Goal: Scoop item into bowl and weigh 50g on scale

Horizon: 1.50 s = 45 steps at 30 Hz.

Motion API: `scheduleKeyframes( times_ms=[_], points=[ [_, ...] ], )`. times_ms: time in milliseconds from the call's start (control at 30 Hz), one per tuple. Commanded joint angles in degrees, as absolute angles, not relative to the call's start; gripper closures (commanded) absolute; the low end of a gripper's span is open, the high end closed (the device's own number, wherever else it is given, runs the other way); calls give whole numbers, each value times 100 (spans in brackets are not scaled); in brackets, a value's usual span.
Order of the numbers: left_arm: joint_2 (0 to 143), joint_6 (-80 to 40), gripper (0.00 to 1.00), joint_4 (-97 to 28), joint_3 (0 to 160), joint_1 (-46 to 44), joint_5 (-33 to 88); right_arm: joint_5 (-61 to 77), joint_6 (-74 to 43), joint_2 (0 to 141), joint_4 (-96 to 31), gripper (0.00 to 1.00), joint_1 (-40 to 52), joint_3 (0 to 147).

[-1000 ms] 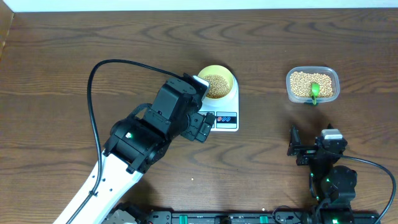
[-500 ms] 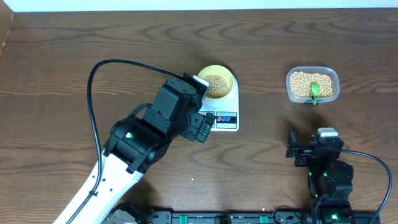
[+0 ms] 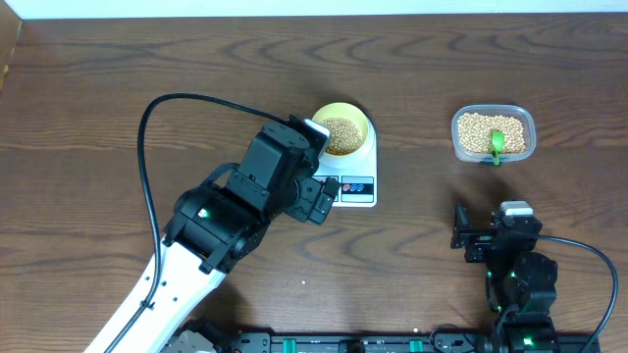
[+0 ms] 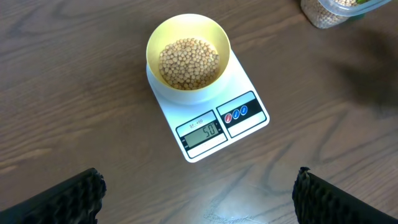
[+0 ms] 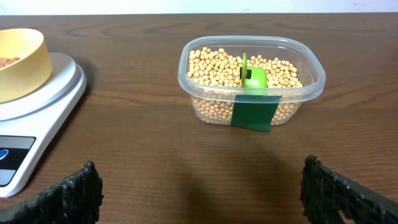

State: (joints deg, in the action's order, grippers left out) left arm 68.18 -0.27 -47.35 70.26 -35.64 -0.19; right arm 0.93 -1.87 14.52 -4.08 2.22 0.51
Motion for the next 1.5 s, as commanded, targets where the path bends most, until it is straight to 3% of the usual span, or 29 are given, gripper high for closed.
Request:
scheduleKeyframes(
  times_ms=[0,367,767,900,1233,1467],
  points=[
    [6847,-117,1,-4740,7094,-3542,-69,148,-99,1463,-427,1,276,30],
    [6121,-27,1,-4394,7094,-3450,-141,145,-99,1463,-427,1,276,32],
    [3640,-27,1,-3962,6604,-1876,-198,148,-99,1463,-427,1,276,32],
    [2847,-30,1,-3476,5662,-1376,-198,145,-99,1463,-427,1,276,30],
    [1304,-34,1,-788,2888,-281,650,148,-99,1463,-427,1,276,32],
    [755,-233,1,-362,1763,150,1208,145,-99,1463,-427,1,276,30]
  ],
)
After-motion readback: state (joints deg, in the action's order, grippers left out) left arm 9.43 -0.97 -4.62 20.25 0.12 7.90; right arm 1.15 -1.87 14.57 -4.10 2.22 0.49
